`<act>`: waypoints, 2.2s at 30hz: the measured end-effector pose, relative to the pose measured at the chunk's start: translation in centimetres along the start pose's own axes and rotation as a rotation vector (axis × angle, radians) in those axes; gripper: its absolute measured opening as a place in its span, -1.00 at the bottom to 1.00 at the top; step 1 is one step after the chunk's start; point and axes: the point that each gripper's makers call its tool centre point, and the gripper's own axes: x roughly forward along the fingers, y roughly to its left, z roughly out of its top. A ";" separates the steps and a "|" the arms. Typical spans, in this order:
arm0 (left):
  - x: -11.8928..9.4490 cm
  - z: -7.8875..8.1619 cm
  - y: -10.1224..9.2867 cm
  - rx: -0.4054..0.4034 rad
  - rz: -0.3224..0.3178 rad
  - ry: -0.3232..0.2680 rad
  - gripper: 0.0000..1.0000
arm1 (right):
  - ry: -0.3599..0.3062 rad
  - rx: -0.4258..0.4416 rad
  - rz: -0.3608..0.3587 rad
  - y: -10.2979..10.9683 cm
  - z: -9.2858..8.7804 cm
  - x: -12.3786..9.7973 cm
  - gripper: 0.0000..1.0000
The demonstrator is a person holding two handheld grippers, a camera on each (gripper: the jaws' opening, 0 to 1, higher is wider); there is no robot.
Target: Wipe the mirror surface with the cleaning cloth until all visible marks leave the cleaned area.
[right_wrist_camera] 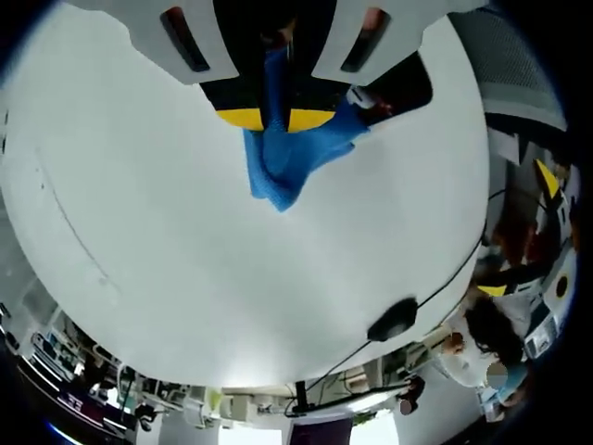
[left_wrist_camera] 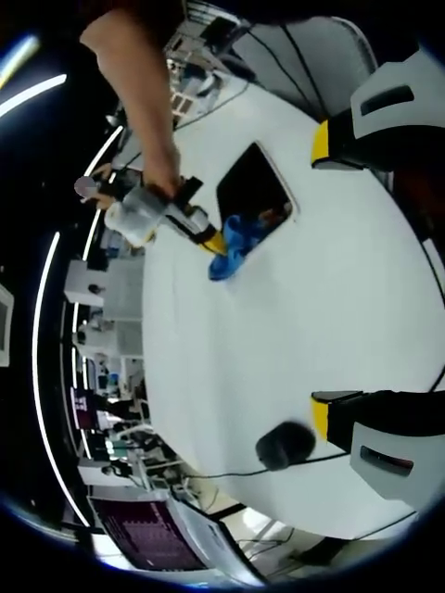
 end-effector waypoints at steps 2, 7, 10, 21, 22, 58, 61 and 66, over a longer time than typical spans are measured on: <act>0.1 0.1 0.0 0.004 -0.002 -0.002 0.99 | -0.001 -0.003 -0.002 -0.2 0.1 0.1 -0.95; 0.2 0.2 -0.2 0.024 -0.006 0.002 0.99 | 0.002 -0.003 -0.001 -0.4 0.1 0.3 -0.95; 0.3 0.2 -0.2 0.021 -0.007 0.001 0.99 | 0.000 -0.009 0.000 -0.4 0.1 0.3 -0.95; 0.2 0.6 0.0 0.026 0.000 -0.005 0.99 | -0.006 -0.014 0.002 -0.6 0.0 0.3 -0.95; 0.2 0.7 0.0 0.026 0.001 -0.005 0.99 | -0.006 -0.014 0.001 -0.6 0.0 0.2 -0.95; 0.4 1.3 -0.5 0.041 -0.001 -0.014 0.99 | 0.016 0.000 -0.038 -2.1 -2.6 -1.3 -0.95; 0.3 1.3 -0.4 0.042 0.001 -0.013 0.99 | 0.013 0.001 -0.040 -2.0 -2.6 -1.3 -0.95; 0.3 1.3 -0.4 0.044 0.003 -0.013 0.99 | 0.007 0.005 -0.047 -1.8 -2.7 -1.4 -0.95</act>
